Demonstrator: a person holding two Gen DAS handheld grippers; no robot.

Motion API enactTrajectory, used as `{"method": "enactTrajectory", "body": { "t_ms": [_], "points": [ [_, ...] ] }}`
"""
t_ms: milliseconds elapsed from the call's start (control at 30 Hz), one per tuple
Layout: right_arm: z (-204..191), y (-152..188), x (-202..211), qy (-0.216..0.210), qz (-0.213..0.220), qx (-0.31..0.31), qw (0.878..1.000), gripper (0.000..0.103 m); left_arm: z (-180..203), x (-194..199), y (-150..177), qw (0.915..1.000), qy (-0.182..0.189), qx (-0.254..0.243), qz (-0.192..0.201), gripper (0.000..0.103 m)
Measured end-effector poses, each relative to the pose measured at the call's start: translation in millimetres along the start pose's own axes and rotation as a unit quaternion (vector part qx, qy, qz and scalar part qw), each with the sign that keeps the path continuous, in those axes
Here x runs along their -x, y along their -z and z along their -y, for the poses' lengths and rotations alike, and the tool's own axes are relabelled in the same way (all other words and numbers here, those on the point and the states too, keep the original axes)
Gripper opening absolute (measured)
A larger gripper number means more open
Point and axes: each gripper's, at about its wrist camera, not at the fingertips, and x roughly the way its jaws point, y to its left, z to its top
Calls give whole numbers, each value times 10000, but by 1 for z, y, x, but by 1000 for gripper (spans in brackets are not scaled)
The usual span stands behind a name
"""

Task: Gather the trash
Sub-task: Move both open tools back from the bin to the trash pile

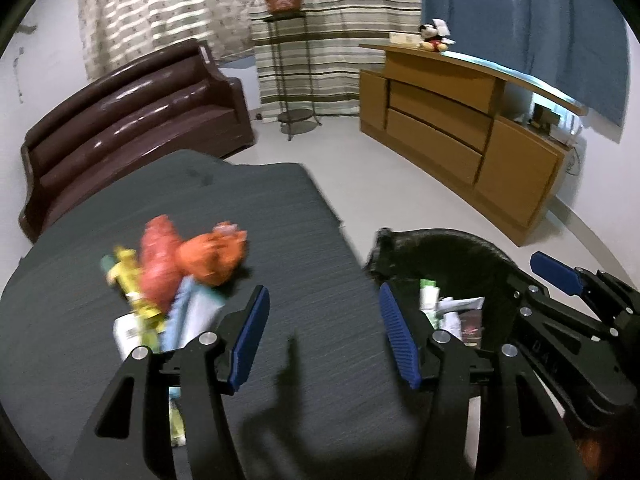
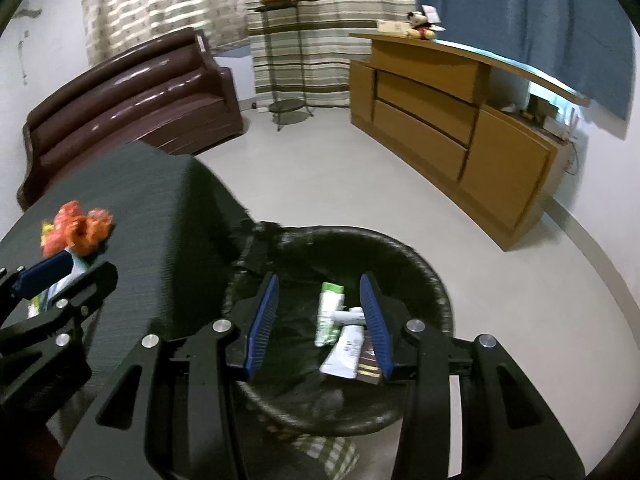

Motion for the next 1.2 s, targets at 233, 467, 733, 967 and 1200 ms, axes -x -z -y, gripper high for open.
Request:
{"method": "enactTrajectory", "body": {
  "t_ms": [233, 467, 733, 967, 1200],
  "points": [
    [-48, 3, 6, -351, -27, 375, 9987, 41, -51, 21, 16, 9989, -365, 298, 10, 57],
    [-97, 7, 12, -682, -60, 708, 9951, 42, -102, 36, 37, 9945, -886, 552, 40, 59],
    [-149, 14, 13, -924, -160, 1009, 9905, 42, -160, 42, 59, 9878, -1218, 969, -107, 59],
    [-189, 20, 13, -1072, -247, 1227, 9863, 42, -189, 44, 71, 9832, -1349, 1211, -190, 59],
    [-218, 24, 9, -1066, -361, 1410, 9836, 42, -212, 44, 79, 9798, -1435, 1366, -261, 59]
  ]
}}
